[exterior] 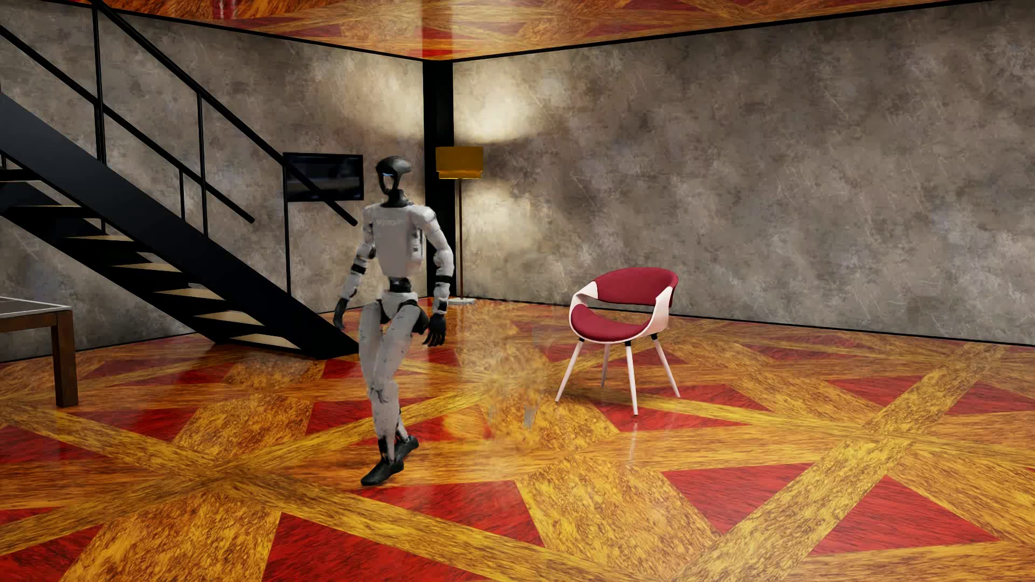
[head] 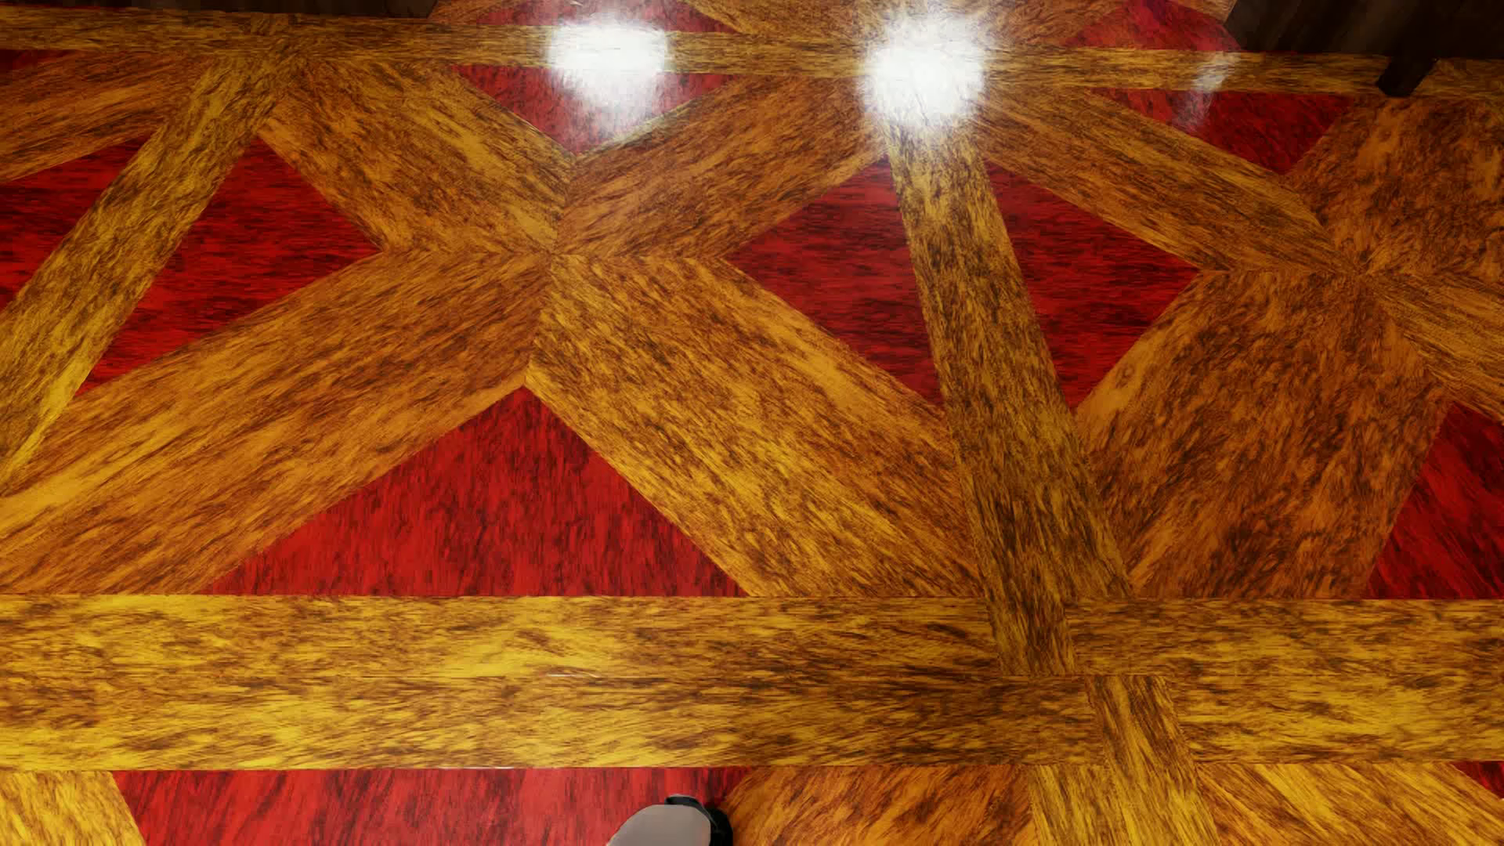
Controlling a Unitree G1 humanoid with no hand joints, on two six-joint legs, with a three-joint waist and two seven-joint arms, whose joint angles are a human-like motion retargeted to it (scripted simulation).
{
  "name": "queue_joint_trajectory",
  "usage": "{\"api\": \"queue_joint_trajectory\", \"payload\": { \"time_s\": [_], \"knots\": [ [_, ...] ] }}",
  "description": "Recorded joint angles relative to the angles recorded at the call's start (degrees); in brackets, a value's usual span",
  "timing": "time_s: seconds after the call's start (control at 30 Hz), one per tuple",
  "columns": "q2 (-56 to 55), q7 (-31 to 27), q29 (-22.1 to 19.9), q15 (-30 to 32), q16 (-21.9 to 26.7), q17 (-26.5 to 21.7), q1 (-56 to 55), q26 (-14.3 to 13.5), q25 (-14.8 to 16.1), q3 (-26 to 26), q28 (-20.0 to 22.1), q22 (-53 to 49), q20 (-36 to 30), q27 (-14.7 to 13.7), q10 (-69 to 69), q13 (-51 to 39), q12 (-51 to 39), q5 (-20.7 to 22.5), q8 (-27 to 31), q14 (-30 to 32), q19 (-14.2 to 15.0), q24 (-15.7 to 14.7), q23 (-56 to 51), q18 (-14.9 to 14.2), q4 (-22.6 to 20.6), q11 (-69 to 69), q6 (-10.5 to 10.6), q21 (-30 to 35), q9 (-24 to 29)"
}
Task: Walk to the fabric chair
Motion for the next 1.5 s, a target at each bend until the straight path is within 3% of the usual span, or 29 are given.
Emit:
{"api": "queue_joint_trajectory", "payload": {
  "time_s": [0.1, 0.17, 0.23, 0.27, 0.3, 0.33, 0.37, 0.4, 0.43, 0.47, 0.57, 0.7, 0.8, 0.93, 1.07, 1.2, 1.4, 1.43, 1.47, 1.5],
  "knots": [
    [4.4, 0.0, 0.0, -5.8, 0.1, -0.3, 1.7, 0.0, 0.0, 2.7, 0.0, 2.9, -1.0, 0.0, -13.7, 0.0, 4.5, 0.6, 0.0, -16.1, 0.0, 0.0, -2.4, 0.0, 4.0, 2.6, 0.3, 0.1, -0.1],
    [9.0, 0.0, 0.0, -10.6, -0.3, 0.3, 0.7, 0.0, 0.0, 3.7, 0.0, 4.4, -1.6, 0.0, -17.8, 1.7, 8.0, 1.1, 0.0, -10.8, 0.0, 0.0, -3.7, 0.0, 6.3, 2.8, 1.2, -0.4, -0.4],
    [14.3, 0.0, 0.0, -15.5, -0.5, 1.8, -1.0, 0.0, 0.0, 5.0, 0.0, 5.1, -1.7, 0.0, -9.8, 3.9, 10.9, 1.9, 0.0, -14.8, 0.0, 0.0, -4.9, 0.0, 7.1, 2.1, 1.5, 0.0, -1.3],
    [15.8, 0.0, 0.0, -15.7, -0.6, 3.0, -1.7, 0.0, 0.0, 6.1, 0.0, 5.7, -1.6, 0.0, -8.5, 4.5, 11.9, 1.5, 0.0, -10.3, 0.0, 0.0, -5.6, 0.0, 7.3, 2.6, 1.0, 1.1, -2.3],
    [15.5, 0.0, 0.0, -12.6, -0.7, 4.5, -3.0, 0.0, 0.0, 6.9, 0.0, 7.0, -1.5, 0.0, -7.4, 4.5, 12.4, 0.4, 0.0, -1.3, 0.0, 0.0, -6.2, 0.0, 7.3, 5.1, -0.1, 2.3, -3.2],
    [13.8, 0.0, 0.0, -5.0, -0.6, 6.3, -4.8, 0.0, 0.0, 6.9, 0.0, 9.0, -2.0, 0.0, -6.4, 3.8, 11.8, -1.1, 0.0, 9.2, 0.0, 0.0, -6.3, 0.0, 6.5, 9.9, -1.6, 3.8, -3.7],
    [12.1, 0.0, 0.0, 7.6, -0.1, 7.9, -6.1, 0.0, 0.0, 6.0, 0.0, 10.9, -3.5, 0.0, -5.3, 2.8, 10.3, -2.8, 0.0, 16.9, 0.0, 0.0, -6.2, 0.0, 4.7, 16.0, -2.9, 5.9, -3.5],
    [10.2, 0.0, 0.0, 23.6, 0.7, 8.7, -6.0, 0.0, 0.0, 5.2, 0.0, 11.7, -5.6, 0.0, -4.4, 1.7, 8.3, -3.8, 0.0, 19.0, 0.0, 0.0, -6.4, 0.0, 2.3, 21.0, -3.3, 8.6, -2.9],
    [8.0, 0.0, 0.0, 36.1, 1.7, 8.6, -4.5, 0.0, 0.0, 5.0, 0.0, 11.1, -6.6, 0.0, -4.3, 0.7, 6.4, -3.8, 0.0, 16.6, 0.0, 0.0, -7.5, 0.0, -0.2, 24.0, -3.0, 11.5, -2.4],
    [5.7, 0.0, 0.0, 38.3, 2.5, 7.9, -2.0, 0.0, 0.0, 5.2, 0.0, 9.7, -5.9, 0.0, -5.0, 0.1, 5.0, -3.3, 0.0, 11.9, 0.0, 0.0, -8.8, 0.0, -2.6, 26.6, -2.6, 13.3, -2.2],
    [1.6, 0.0, 0.0, 14.9, 4.2, 6.2, 6.5, 0.0, 0.0, 2.1, 0.0, 3.5, 0.1, 0.0, -6.9, 1.1, 2.2, -2.8, 0.0, -1.0, 0.0, 0.0, -6.6, 0.0, -8.7, 32.2, -0.9, 10.0, -2.3],
    [-1.7, 0.0, 0.0, 1.9, 4.9, 2.8, 15.3, 0.0, 0.0, -1.4, 0.0, -2.5, 4.3, 0.0, -7.8, 3.4, -2.6, -4.0, 0.0, -9.8, 0.0, 0.0, 3.4, 0.0, -9.7, 26.2, 3.5, 9.9, -3.5],
    [0.2, 0.0, 0.0, -3.4, 5.1, 1.9, 21.1, 0.0, 0.0, -5.7, 0.0, -4.1, 8.6, 0.0, -8.6, 6.3, -4.7, -4.8, 0.0, -14.9, 0.0, 0.0, 8.8, 0.0, -7.3, 17.0, 6.2, 8.5, -4.6],
    [1.6, 0.0, 0.0, -2.4, 4.1, 2.3, 24.3, 0.0, 0.0, -12.0, 0.0, 1.2, 11.6, 0.0, -9.6, 10.3, -9.3, -6.8, 0.0, -19.6, 0.0, 0.0, 11.2, 0.0, -4.1, 8.8, 5.2, 6.3, -6.2],
    [-1.0, 0.0, 0.0, 0.2, 2.0, 1.8, 24.8, 0.0, 0.0, -14.8, 0.0, 0.8, 6.6, 0.0, -9.9, 13.7, -10.7, -6.8, 0.0, -16.3, 0.0, 0.0, 12.0, 0.0, -3.4, 7.1, 4.0, 7.2, -5.4],
    [-5.4, 0.0, 0.0, 2.3, 0.9, 1.8, 27.0, 0.0, 0.0, -13.5, 0.0, 0.0, 2.3, 0.0, -9.7, 16.2, -5.2, -8.0, 0.0, -15.0, 0.0, 0.0, 13.1, 0.0, -1.3, 3.8, 2.8, 5.9, -3.8],
    [-18.5, 0.0, 0.0, -3.1, 1.1, 0.6, 31.7, 0.0, 0.0, -10.5, 0.0, 13.6, 1.2, 0.0, -9.2, 14.0, 1.3, -7.6, 0.0, -8.7, 0.0, 0.0, 10.2, 0.0, 0.4, -4.2, 2.6, 5.6, 0.2],
    [-20.5, 0.0, 0.0, -1.8, 1.3, 0.5, 32.5, 0.0, 0.0, -10.9, 0.0, 14.9, 0.5, 0.0, -9.0, 13.8, 1.7, -7.1, 0.0, -7.7, 0.0, 0.0, 9.7, 0.0, 0.5, -1.2, 2.3, 5.6, 0.7],
    [-22.4, 0.0, 0.0, 2.1, 1.5, 0.5, 33.5, 0.0, 0.0, -11.5, 0.0, 15.7, 0.0, 0.0, -8.8, 13.8, 1.9, -6.5, 0.0, -6.9, 0.0, 0.0, 9.2, 0.0, 0.5, -14.6, 1.7, 5.5, 1.0],
    [-24.0, 0.0, 0.0, 3.3, 1.6, 0.6, 34.7, 0.0, 0.0, -12.4, 0.0, 16.1, -0.4, 0.0, -8.6, 14.0, 1.9, -5.9, 0.0, -6.4, 0.0, 0.0, 8.7, 0.0, 0.5, -14.6, 1.0, 5.5, 1.3]
  ]
}}
